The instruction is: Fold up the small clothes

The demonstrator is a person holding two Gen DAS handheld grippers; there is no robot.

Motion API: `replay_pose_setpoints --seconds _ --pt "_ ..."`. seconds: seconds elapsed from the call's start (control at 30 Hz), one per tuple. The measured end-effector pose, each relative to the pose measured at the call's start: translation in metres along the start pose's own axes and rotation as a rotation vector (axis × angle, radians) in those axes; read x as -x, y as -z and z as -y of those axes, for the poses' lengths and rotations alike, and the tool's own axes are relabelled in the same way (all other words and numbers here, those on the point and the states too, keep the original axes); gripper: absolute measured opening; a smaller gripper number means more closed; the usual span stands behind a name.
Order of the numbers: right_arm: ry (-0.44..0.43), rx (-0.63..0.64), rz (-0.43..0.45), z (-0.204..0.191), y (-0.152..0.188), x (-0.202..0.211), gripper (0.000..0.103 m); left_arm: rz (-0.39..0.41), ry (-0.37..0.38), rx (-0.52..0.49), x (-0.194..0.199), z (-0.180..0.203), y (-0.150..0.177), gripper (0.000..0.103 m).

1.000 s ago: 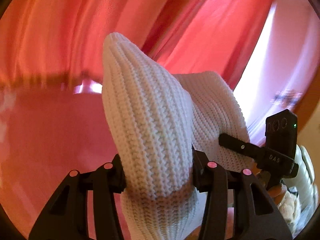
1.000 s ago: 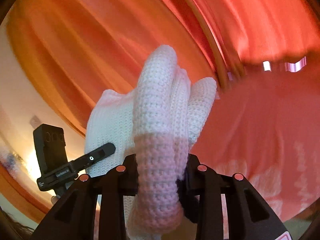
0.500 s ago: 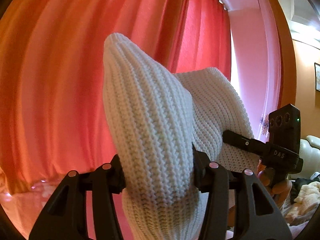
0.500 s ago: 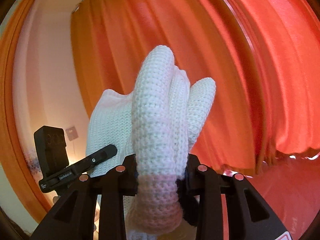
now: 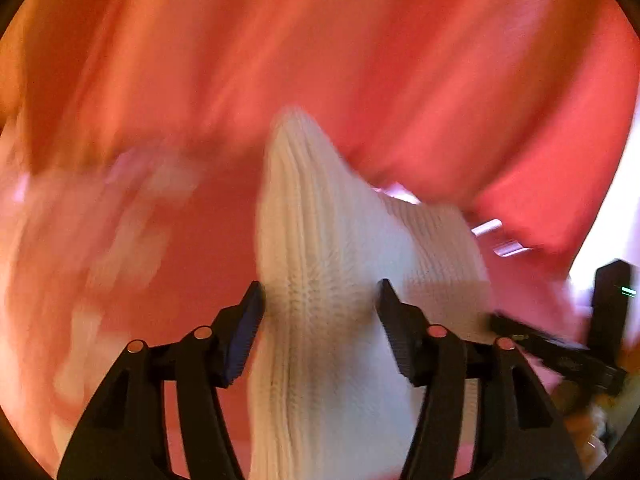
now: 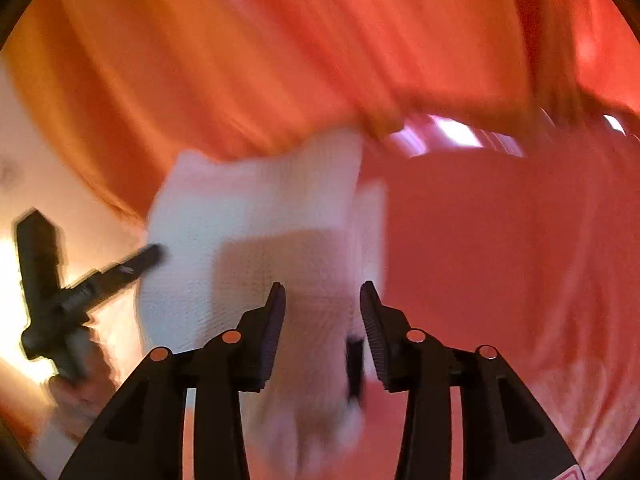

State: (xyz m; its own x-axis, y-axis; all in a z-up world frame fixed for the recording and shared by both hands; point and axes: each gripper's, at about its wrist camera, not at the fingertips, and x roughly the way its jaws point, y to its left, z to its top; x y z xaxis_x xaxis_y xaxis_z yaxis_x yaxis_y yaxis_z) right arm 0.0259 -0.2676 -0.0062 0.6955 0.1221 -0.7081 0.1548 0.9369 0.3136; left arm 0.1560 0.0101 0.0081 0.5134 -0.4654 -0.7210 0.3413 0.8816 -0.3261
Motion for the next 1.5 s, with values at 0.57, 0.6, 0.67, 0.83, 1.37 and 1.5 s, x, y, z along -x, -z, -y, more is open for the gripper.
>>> replay_pose_setpoints --seconds 0.57,0.6,0.67,0.83,1.37,1.5 --pt "-0.058 0.165 -0.206 -0.033 0.016 -0.047 0.004 -0.136 -0.100 -0.019 -0.021 -0.003 0.044 0.072" --pt "-0.078 0.153 -0.184 -0.028 0.014 -0.035 0.015 -0.145 -0.076 0.027 -0.019 -0.011 0.044 0.073" --pt "-0.056 0.133 -0.155 -0.018 0.016 -0.026 0.062 -0.163 -0.022 0.124 -0.015 -0.026 0.046 0.086" --pt "-0.120 -0.010 -0.314 -0.002 0.042 -0.057 0.071 -0.243 -0.011 0.210 -0.022 -0.034 0.063 0.091" --pt "-0.108 0.001 -0.407 -0.005 0.065 -0.083 0.033 -0.330 -0.027 0.175 -0.022 -0.009 0.093 0.037" --pt "-0.018 0.062 -0.230 -0.010 0.039 -0.026 0.039 -0.200 -0.073 0.083 0.020 0.012 0.071 0.043"
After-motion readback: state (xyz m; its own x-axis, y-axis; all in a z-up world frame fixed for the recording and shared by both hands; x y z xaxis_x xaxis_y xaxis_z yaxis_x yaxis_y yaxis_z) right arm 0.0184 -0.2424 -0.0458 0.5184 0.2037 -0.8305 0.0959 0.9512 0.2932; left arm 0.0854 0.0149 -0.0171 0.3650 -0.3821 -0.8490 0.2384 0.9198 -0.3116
